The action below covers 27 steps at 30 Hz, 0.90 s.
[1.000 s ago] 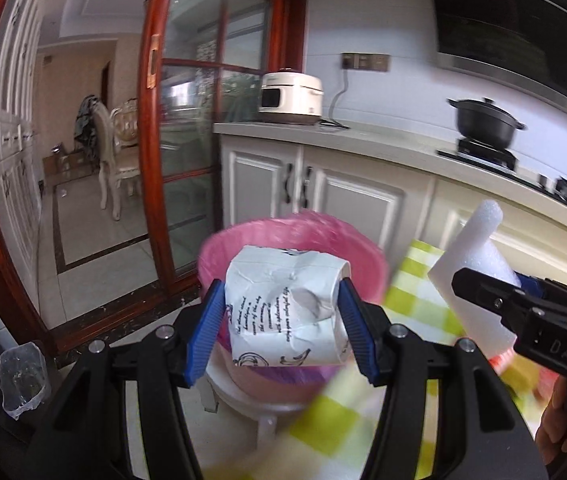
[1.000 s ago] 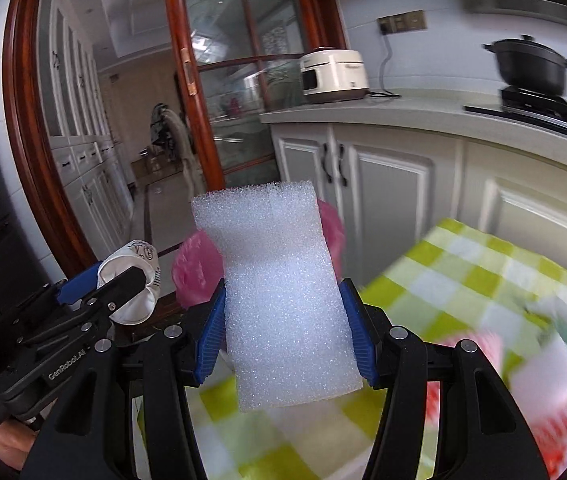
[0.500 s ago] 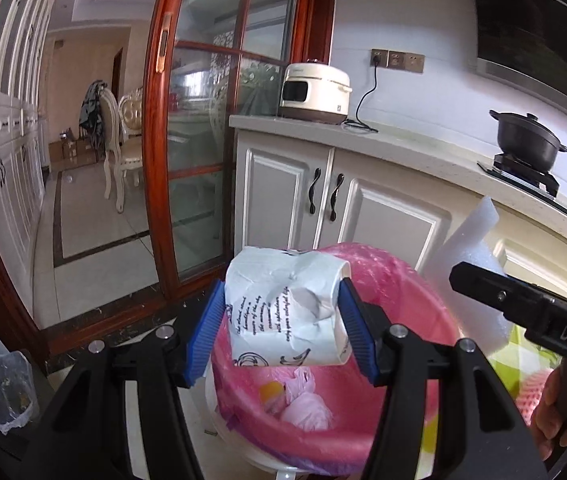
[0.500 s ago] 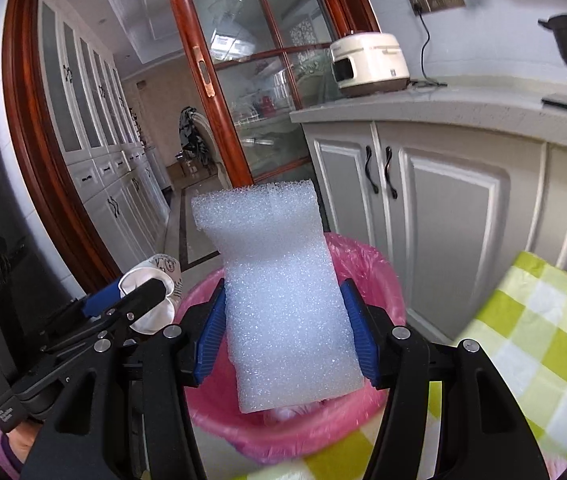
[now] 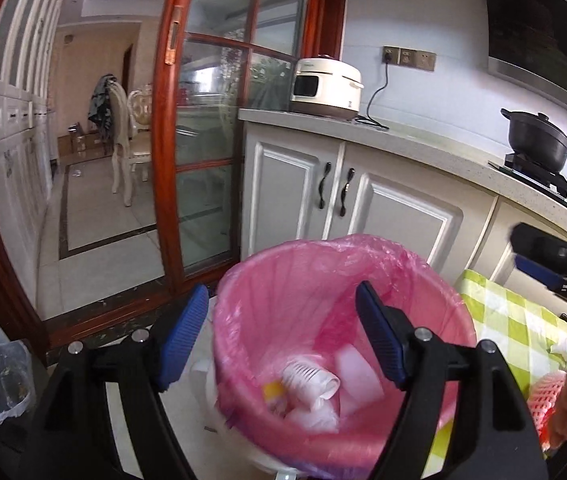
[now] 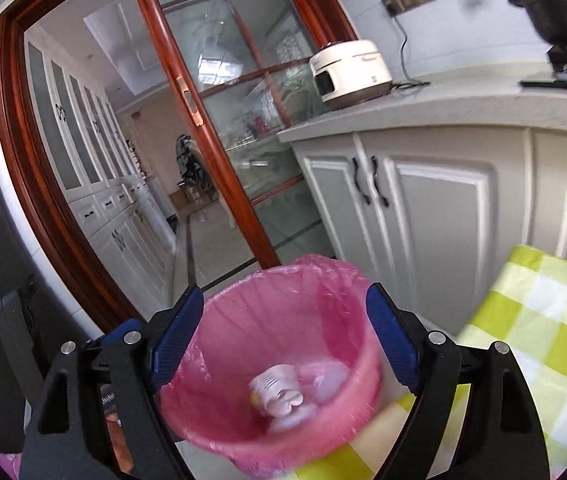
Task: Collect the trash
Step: 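Move both grippers back over the table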
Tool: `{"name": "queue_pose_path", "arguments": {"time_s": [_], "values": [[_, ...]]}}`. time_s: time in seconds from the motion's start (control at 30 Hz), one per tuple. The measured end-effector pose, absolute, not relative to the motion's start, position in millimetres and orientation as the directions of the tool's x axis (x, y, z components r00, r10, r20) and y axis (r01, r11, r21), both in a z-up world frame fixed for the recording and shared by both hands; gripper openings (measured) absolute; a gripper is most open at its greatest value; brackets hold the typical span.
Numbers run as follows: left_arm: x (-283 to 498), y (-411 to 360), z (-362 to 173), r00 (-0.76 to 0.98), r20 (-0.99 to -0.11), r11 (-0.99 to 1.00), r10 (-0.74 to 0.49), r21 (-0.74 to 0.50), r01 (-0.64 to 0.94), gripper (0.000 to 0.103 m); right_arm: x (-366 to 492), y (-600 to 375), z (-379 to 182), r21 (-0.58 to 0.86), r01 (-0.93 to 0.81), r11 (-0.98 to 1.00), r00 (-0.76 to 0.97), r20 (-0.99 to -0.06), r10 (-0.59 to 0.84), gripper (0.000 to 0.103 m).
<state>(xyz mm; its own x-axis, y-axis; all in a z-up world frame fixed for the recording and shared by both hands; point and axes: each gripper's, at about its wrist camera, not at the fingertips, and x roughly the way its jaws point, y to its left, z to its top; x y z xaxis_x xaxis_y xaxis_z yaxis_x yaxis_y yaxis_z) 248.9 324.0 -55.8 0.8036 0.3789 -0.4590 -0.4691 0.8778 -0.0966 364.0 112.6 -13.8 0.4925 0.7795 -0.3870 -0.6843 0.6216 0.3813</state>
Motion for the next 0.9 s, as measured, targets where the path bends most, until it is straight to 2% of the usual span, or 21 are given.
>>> {"name": "queue_pose_path", "arguments": {"time_s": [0.17, 0.37, 0.57, 0.9], "values": [[214, 290, -45, 0.796, -0.446, 0.872, 0.410, -0.066, -0.486, 0.085, 321, 73, -9, 0.320, -0.634, 0.704, 0.578, -0.410, 0.706, 0.079], [189, 227, -44, 0.823, -0.470, 0.910, 0.319, -0.090, -0.405, 0.092, 272, 18, -15, 0.280, -0.572, 0.771, 0.630, -0.452, 0.631, 0.079], [176, 146, -49, 0.862, -0.460, 0.956, 0.215, -0.081, -0.281, 0.094, 229, -51, -19, 0.233, -0.493, 0.838, 0.703, -0.461, 0.541, 0.079], [162, 43, -68, 0.897, -0.436, 0.989, 0.075, -0.086, -0.124, 0.094, 188, -183, -44, 0.248, -0.267, 0.931, 0.807, -0.471, 0.357, 0.079]]}}
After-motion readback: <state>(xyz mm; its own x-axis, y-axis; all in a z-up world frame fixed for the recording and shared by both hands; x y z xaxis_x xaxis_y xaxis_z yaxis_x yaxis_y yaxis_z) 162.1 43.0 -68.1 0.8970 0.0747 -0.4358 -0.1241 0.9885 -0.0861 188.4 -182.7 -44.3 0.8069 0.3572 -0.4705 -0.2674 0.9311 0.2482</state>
